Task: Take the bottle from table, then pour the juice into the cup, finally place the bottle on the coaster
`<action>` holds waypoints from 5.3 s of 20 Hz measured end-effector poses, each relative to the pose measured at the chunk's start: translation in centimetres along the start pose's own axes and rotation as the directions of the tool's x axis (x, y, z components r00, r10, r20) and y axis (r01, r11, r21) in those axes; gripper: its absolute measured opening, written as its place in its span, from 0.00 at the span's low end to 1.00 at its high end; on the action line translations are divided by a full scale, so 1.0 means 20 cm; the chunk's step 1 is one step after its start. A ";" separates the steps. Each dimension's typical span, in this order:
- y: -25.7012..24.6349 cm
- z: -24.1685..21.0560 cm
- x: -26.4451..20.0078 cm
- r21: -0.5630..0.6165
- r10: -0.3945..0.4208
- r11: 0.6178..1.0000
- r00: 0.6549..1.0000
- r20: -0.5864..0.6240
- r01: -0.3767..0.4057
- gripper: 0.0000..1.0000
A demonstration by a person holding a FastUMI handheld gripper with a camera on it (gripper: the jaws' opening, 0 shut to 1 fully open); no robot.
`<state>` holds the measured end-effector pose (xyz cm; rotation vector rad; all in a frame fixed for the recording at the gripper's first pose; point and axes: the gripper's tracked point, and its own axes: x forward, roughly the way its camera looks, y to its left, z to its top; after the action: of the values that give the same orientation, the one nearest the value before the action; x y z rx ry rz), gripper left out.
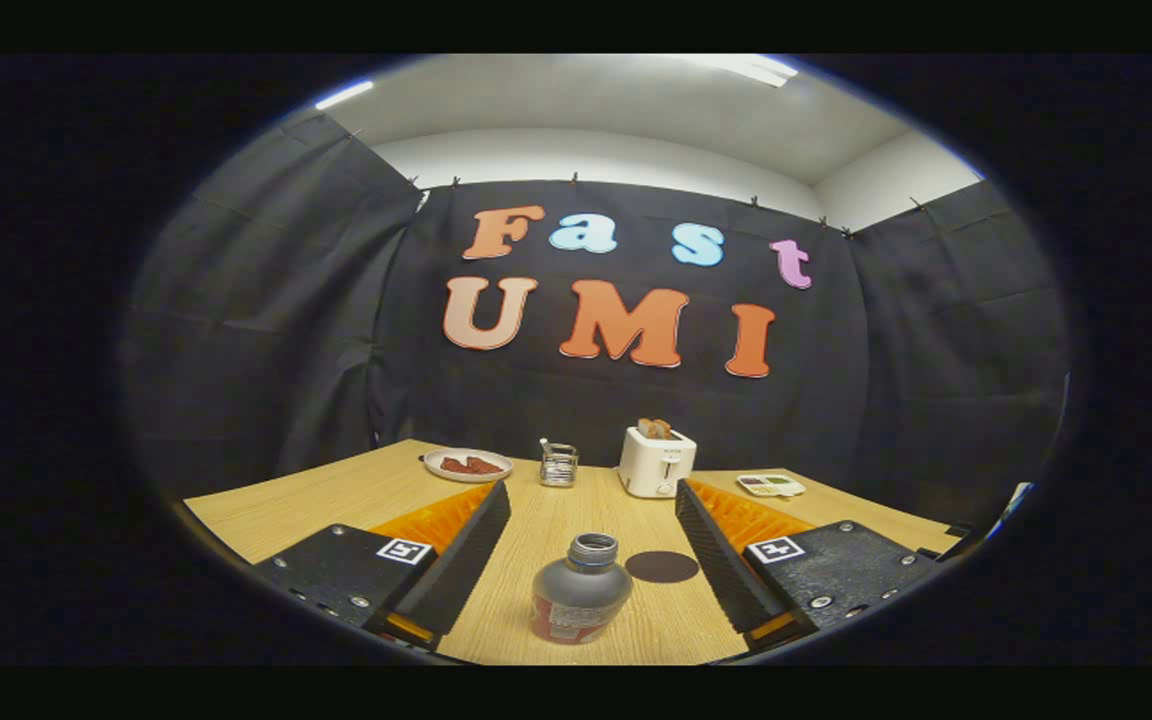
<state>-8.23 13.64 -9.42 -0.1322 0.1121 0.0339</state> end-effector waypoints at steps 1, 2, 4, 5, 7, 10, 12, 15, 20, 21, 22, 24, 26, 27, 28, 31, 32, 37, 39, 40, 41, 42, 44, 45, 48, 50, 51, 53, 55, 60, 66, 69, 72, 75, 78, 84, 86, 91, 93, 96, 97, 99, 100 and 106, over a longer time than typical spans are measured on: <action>-0.01 -0.03 -0.01 0.011 -0.006 1.000 1.000 0.004 0.006 0.98; -0.02 -0.05 -0.02 0.026 -0.011 1.000 1.000 0.011 0.011 0.98; -0.02 -0.13 -0.04 0.075 -0.010 0.997 1.000 0.001 0.010 0.98; -0.01 -0.16 -0.04 0.111 0.004 0.994 1.000 -0.005 -0.003 0.98; 0.02 -0.20 -0.04 0.150 0.026 0.988 1.000 -0.012 -0.024 0.98; -0.02 -0.34 -0.03 0.090 0.010 0.996 0.998 -0.067 -0.004 0.98; 0.00 -0.43 -0.02 0.058 0.017 0.998 0.994 -0.109 -0.011 0.98; 0.02 -0.56 -0.02 0.074 0.033 0.997 0.987 -0.160 -0.021 0.98; 0.03 -0.65 0.01 0.128 0.055 0.991 0.983 -0.176 -0.032 0.96; 0.05 -0.67 0.02 0.123 0.070 0.991 0.980 -0.188 -0.047 0.94; 0.06 -0.68 0.02 0.116 0.080 0.992 0.978 -0.192 -0.058 0.93; 0.06 -0.66 0.02 0.116 0.089 0.991 0.977 -0.193 -0.067 0.83; 0.05 -0.67 0.04 0.129 0.090 0.989 0.976 -0.199 -0.065 0.78; 0.04 -0.67 0.05 0.142 0.086 0.988 0.975 -0.202 -0.058 0.77; 0.03 -0.66 0.05 0.170 0.095 0.984 0.974 -0.204 -0.060 0.76; 0.06 -0.61 0.09 0.272 0.131 0.960 0.971 -0.198 -0.074 0.76; 0.06 -0.60 0.09 0.306 0.138 0.949 0.971 -0.195 -0.074 0.76; 0.07 -0.58 0.13 0.466 0.181 0.882 0.961 -0.209 -0.064 0.76; 0.07 -0.58 0.13 0.512 0.202 0.856 0.954 -0.221 -0.062 0.75; 0.07 -0.58 0.13 0.534 0.208 0.843 0.953 -0.218 -0.061 0.75; 0.07 -0.57 0.13 0.562 0.219 0.825 0.952 -0.215 -0.062 0.75; 0.06 -0.56 0.14 0.591 0.227 0.805 0.950 -0.215 -0.058 0.75; 0.05 -0.57 0.16 0.639 0.232 0.768 0.947 -0.223 -0.038 0.75; 0.04 -0.58 0.18 0.660 0.232 0.751 0.945 -0.232 -0.022 0.75; 0.01 -0.58 0.16 0.733 0.233 0.680 0.942 -0.242 0.020 0.75; -0.04 -0.60 0.16 0.773 0.221 0.632 0.943 -0.248 0.055 0.75; -0.06 -0.60 0.20 0.788 0.216 0.612 0.943 -0.252 0.071 0.75; -0.08 -0.64 0.22 0.804 0.210 0.586 0.938 -0.276 0.106 0.75; -0.13 -0.65 0.22 0.819 0.194 0.558 0.938 -0.287 0.135 0.75; -0.25 -0.61 0.25 0.893 0.150 0.416 0.956 -0.251 0.170 0.75; -0.36 -0.68 0.28 0.931 0.118 0.267 0.951 -0.286 0.247 0.75; -0.41 -0.66 0.29 0.953 0.097 0.171 0.958 -0.269 0.250 0.75; -0.44 -0.67 0.30 0.961 0.081 0.103 0.960 -0.267 0.258 0.75; -0.46 -0.67 0.27 0.960 0.069 0.027 0.958 -0.278 0.277 0.75; -0.48 -0.65 0.29 0.959 0.068 -0.041 0.959 -0.276 0.279 0.75; -0.50 -0.63 0.34 0.949 0.062 -0.165 0.964 -0.260 0.267 0.75; -0.52 -0.63 0.33 0.942 0.057 -0.202 0.963 -0.264 0.270 0.75; -0.56 -0.60 0.35 0.922 0.047 -0.278 0.962 -0.268 0.271 0.75; -0.57 -0.60 0.34 0.912 0.046 -0.307 0.962 -0.271 0.272 0.75; -0.58 -0.59 0.33 0.900 0.045 -0.342 0.961 -0.272 0.271 0.75; -0.58 -0.59 0.33 0.896 0.045 -0.352 0.961 -0.272 0.270 0.75; -0.60 -0.59 0.33 0.890 0.040 -0.369 0.961 -0.274 0.269 0.75; -0.60 -0.59 0.33 0.887 0.038 -0.375 0.960 -0.277 0.271 0.75; -0.63 -0.58 0.34 0.878 0.029 -0.402 0.962 -0.272 0.261 0.75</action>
<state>-2.24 -0.14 -19.96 1.8256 0.2892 -0.3486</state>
